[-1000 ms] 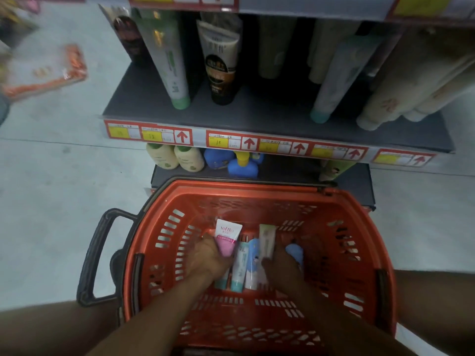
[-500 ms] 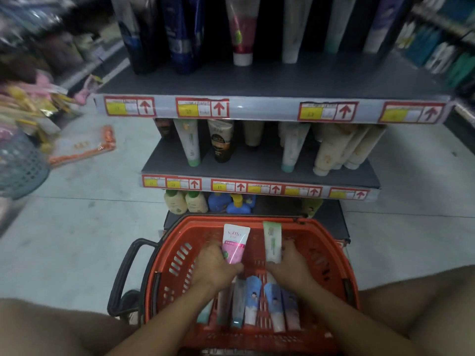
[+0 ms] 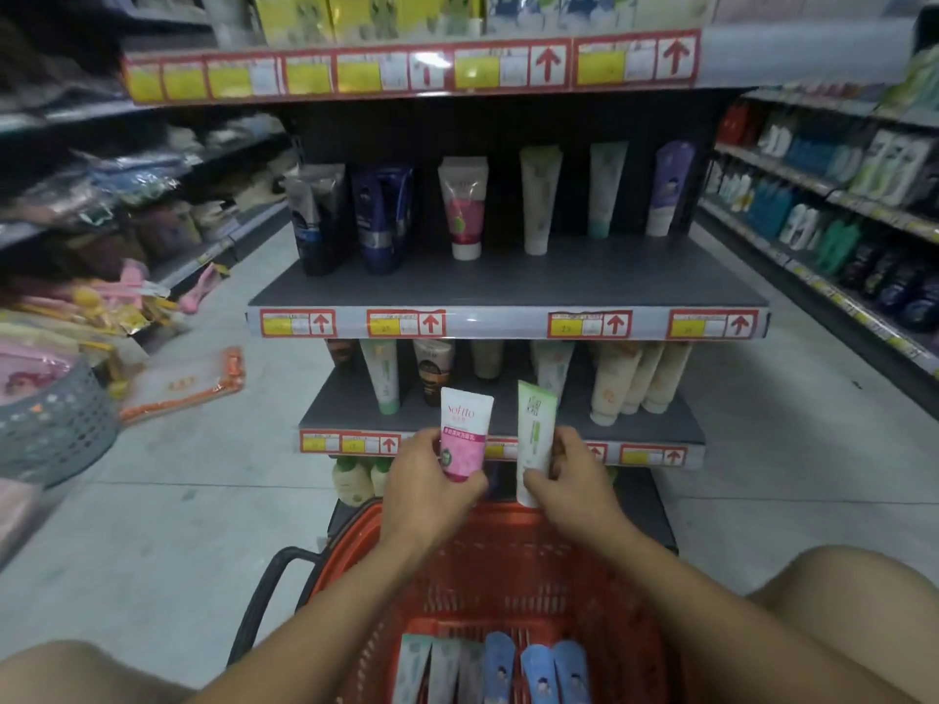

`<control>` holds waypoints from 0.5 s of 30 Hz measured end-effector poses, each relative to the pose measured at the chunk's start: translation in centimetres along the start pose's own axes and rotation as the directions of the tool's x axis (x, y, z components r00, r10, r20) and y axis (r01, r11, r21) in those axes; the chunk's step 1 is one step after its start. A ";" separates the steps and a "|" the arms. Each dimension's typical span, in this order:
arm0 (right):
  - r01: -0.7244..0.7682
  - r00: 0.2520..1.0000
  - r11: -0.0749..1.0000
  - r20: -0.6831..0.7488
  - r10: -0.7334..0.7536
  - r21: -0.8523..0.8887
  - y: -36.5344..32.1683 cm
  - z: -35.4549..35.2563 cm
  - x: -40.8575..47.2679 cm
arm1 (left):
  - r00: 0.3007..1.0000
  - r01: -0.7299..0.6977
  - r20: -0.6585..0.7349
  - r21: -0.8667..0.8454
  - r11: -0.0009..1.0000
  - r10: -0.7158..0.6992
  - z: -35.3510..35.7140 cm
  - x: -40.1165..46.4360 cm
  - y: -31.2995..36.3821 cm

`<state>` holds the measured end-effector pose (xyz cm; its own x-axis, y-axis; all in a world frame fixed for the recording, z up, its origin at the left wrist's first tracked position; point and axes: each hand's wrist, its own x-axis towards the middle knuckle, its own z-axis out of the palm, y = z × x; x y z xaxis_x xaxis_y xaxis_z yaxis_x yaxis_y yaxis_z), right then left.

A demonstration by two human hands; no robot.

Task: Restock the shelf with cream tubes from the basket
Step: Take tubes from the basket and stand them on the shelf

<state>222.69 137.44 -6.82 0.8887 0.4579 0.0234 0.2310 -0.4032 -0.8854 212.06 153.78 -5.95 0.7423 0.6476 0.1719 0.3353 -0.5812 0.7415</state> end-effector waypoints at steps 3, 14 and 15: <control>0.082 0.996 0.997 -0.036 -0.082 0.013 -3.5 -1.8 1.2 | 0.997 -0.055 -0.060 -0.014 0.998 0.054 -1.6 1.5 2.6; 0.223 0.964 0.975 -0.157 -0.216 0.026 -13.1 -7.6 7.3 | 0.959 -0.221 -0.202 -0.089 0.971 0.200 -6.4 8.5 10.3; 0.231 0.962 0.973 -0.159 -0.224 0.027 -13.6 -7.9 7.9 | 0.956 -0.232 -0.206 -0.092 0.968 0.209 -6.6 9.3 10.7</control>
<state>229.67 140.23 9.07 0.8658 0.4048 0.2940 0.4189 -0.2651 -0.8685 218.71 156.88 7.90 0.6602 0.5992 0.4529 0.0997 -0.6675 0.7379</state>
